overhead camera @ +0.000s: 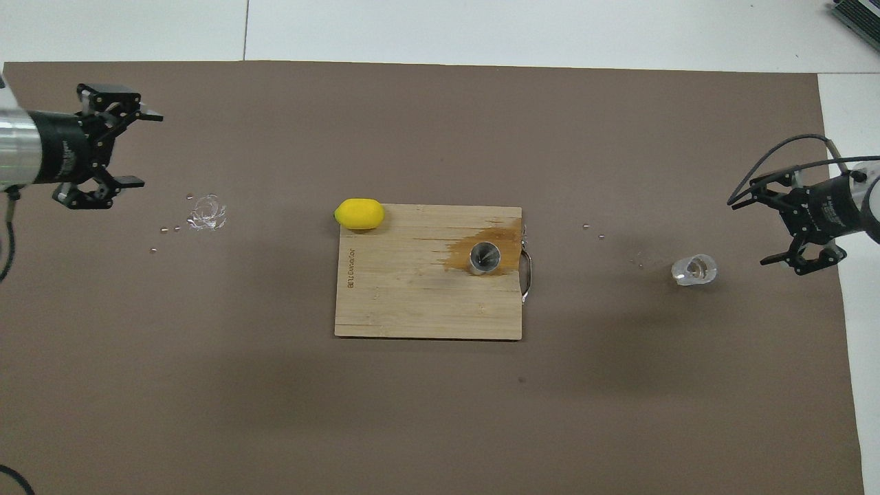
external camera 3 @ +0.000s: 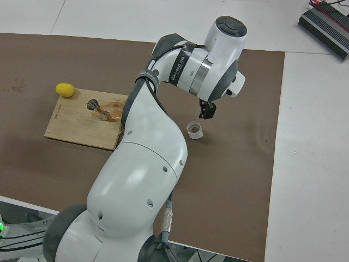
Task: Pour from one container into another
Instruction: 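Withdraw the left gripper while the right gripper reaches the other glass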
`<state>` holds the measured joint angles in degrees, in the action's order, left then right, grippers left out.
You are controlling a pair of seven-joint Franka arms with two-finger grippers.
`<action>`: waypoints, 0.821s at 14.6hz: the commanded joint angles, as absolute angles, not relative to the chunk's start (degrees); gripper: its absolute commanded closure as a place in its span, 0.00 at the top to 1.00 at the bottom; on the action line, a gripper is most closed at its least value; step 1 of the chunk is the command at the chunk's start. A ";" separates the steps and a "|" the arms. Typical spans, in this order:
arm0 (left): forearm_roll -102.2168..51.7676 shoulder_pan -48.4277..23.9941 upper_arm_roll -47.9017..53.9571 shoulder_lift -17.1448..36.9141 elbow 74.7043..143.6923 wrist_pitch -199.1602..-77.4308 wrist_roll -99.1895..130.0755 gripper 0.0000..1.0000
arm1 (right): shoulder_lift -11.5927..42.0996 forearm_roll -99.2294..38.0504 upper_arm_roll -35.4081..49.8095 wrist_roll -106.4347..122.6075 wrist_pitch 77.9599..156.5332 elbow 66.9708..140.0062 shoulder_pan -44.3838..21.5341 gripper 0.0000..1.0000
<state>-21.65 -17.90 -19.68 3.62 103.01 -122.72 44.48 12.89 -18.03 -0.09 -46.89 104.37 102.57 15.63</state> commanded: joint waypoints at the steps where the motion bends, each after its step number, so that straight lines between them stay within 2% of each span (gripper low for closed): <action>1: -20.39 -13.99 -19.42 2.11 102.74 -118.84 34.23 1.00 | 13.35 -23.10 0.44 -48.77 106.61 105.55 17.84 1.00; 6: -14.97 -10.21 -18.90 1.06 101.35 -113.66 16.03 1.00 | 14.06 -27.77 0.44 -53.88 109.68 111.53 20.30 1.00; 9: -13.10 -0.12 -8.56 1.84 96.61 -108.03 7.93 1.00 | 16.78 -30.14 0.44 -47.32 111.00 112.06 20.92 1.00; 12: -6.35 2.81 -2.57 1.41 92.39 -99.44 3.89 1.00 | 18.02 -33.22 0.44 -44.21 111.45 113.29 22.41 1.00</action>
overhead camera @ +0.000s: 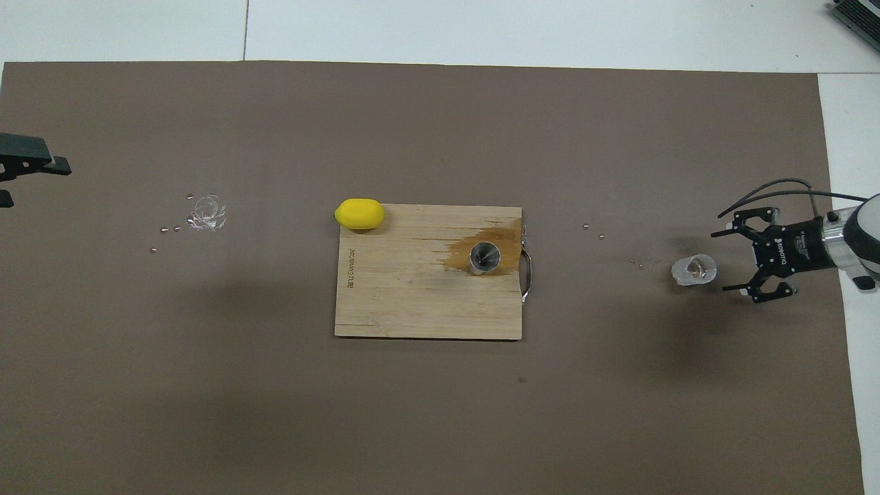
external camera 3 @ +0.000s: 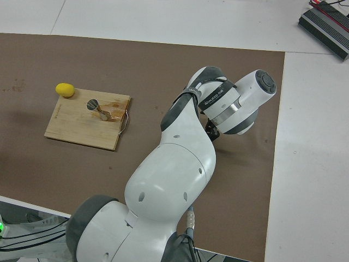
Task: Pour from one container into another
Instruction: 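Withdraw the left gripper while the right gripper reaches the other glass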
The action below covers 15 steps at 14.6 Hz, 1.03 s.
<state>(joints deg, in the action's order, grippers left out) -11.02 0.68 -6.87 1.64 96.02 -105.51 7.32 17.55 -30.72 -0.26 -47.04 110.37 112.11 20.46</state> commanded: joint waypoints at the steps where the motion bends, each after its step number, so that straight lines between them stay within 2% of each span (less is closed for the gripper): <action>1: -5.20 3.07 -1.16 1.32 90.81 -96.19 0.73 1.00 | 18.37 -33.83 0.53 -43.69 111.53 113.90 22.85 1.00; 5: -0.54 2.20 0.60 -0.52 88.52 -85.99 -5.00 1.00 | 18.81 -36.74 0.44 -40.43 112.67 116.27 23.29 1.00; 8: -0.44 2.99 3.86 0.61 81.22 -76.57 -5.01 1.00 | 18.72 -37.96 0.53 -40.52 112.76 116.80 22.68 1.00; 9: -0.79 2.99 3.95 -0.34 82.08 -77.77 -4.40 1.00 | 18.55 -38.40 0.53 -40.52 112.76 117.33 22.59 1.00; 12: -0.62 1.76 3.34 -4.21 90.24 -82.41 -4.48 1.00 | 18.54 -40.42 0.44 -40.52 113.11 118.21 22.59 0.99; 15: -0.62 0.18 3.08 -5.27 91.75 -84.11 -3.61 1.00 | 18.54 -41.31 0.53 -40.52 113.64 118.74 22.50 0.96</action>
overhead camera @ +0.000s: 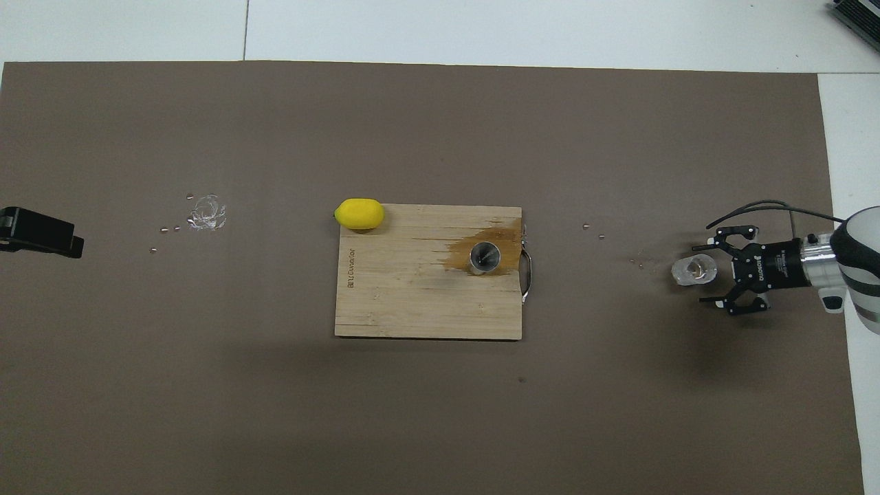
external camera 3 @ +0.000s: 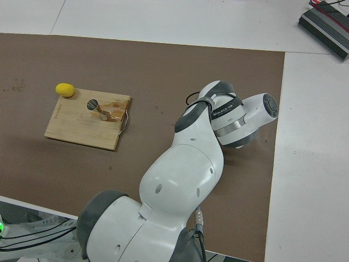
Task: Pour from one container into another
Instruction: 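Close the right gripper around the clear glass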
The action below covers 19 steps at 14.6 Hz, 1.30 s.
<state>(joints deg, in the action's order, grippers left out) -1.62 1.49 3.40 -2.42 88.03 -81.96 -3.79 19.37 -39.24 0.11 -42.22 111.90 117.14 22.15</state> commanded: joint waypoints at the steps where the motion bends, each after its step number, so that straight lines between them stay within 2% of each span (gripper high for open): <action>1: -0.62 -0.17 3.08 -5.53 92.54 -84.37 -3.69 1.00 | 18.54 -41.31 0.53 -40.52 113.64 118.74 22.50 0.95; 6: -0.62 0.53 3.16 -5.98 93.34 -84.20 -3.87 1.00 | 18.37 -43.94 0.53 -40.26 113.47 119.27 22.67 0.89; 8: -0.53 0.53 3.16 -5.98 93.34 -84.20 -3.87 1.00 | 18.19 -45.34 0.53 -39.64 112.77 119.44 23.11 0.82; 9: -0.61 0.53 3.16 -5.98 93.34 -84.20 -3.87 1.00 | 18.02 -46.22 0.44 -39.64 112.42 119.62 23.12 0.74; 11: -0.62 0.53 3.16 -5.98 93.34 -84.29 -3.87 1.00 | 18.02 -46.32 0.44 -39.81 112.15 119.80 23.12 0.50; 12: -0.62 0.53 3.08 -5.98 93.34 -84.20 -3.87 1.00 | 18.02 -46.32 0.44 -40.42 112.15 119.79 23.12 0.32; 13: -0.62 0.44 3.16 -5.98 93.34 -84.20 -3.87 1.00 | 17.93 -46.23 0.44 -40.78 111.97 119.79 23.12 0.04; 14: -0.62 0.44 3.16 -5.98 93.34 -84.20 -3.87 1.00 | 17.93 -46.23 0.44 -41.39 111.62 119.71 23.12 0.00; 17: -0.62 0.44 3.16 -5.98 93.34 -84.20 -3.87 1.00 | 17.06 -46.23 0.53 -45.69 111.09 119.00 22.33 0.00; 19: -0.62 0.53 3.16 -5.98 93.34 -84.20 -3.87 1.00 | 14.52 -46.23 0.44 -50.77 111.62 119.00 18.92 0.00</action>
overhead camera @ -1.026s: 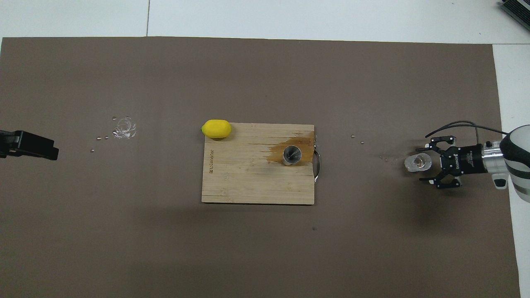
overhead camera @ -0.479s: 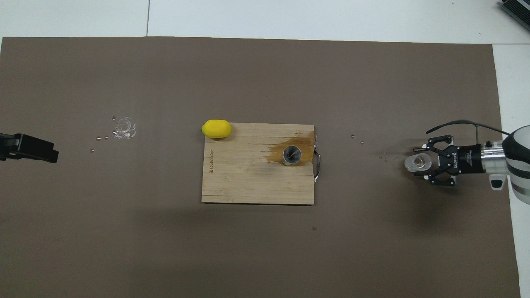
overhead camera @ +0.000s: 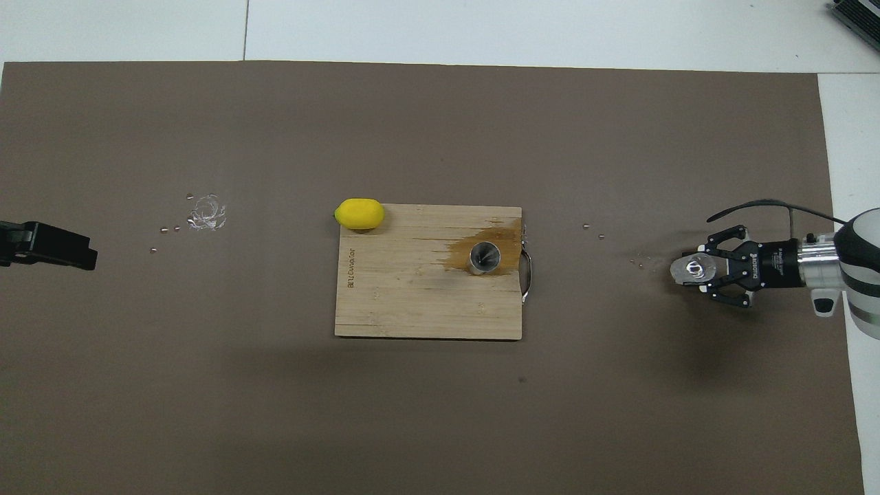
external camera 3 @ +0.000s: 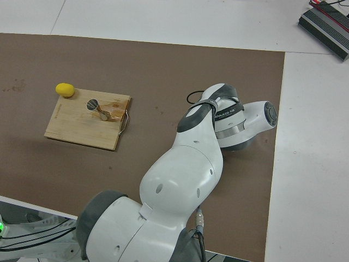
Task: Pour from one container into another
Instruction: 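Close the right gripper around the clear glass, then lift the glass with the right gripper and carry it over the board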
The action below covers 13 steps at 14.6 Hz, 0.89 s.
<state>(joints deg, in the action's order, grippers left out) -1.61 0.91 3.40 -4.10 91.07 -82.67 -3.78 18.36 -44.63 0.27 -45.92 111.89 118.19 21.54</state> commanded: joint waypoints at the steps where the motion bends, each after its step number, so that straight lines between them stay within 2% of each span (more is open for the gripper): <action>1: -0.62 0.44 3.16 -5.98 93.34 -84.20 -3.87 1.00 | 13.28 -46.14 0.53 -54.11 111.80 119.00 17.50 0.00; 7: -0.62 0.44 3.16 -5.98 93.34 -84.20 -3.87 1.00 | 8.36 -45.26 0.35 -64.94 112.32 118.83 11.09 0.00; 13: -0.62 0.53 3.16 -5.98 93.34 -84.20 -3.87 1.00 | 8.35 -38.51 0.44 -76.88 113.38 113.21 2.92 0.00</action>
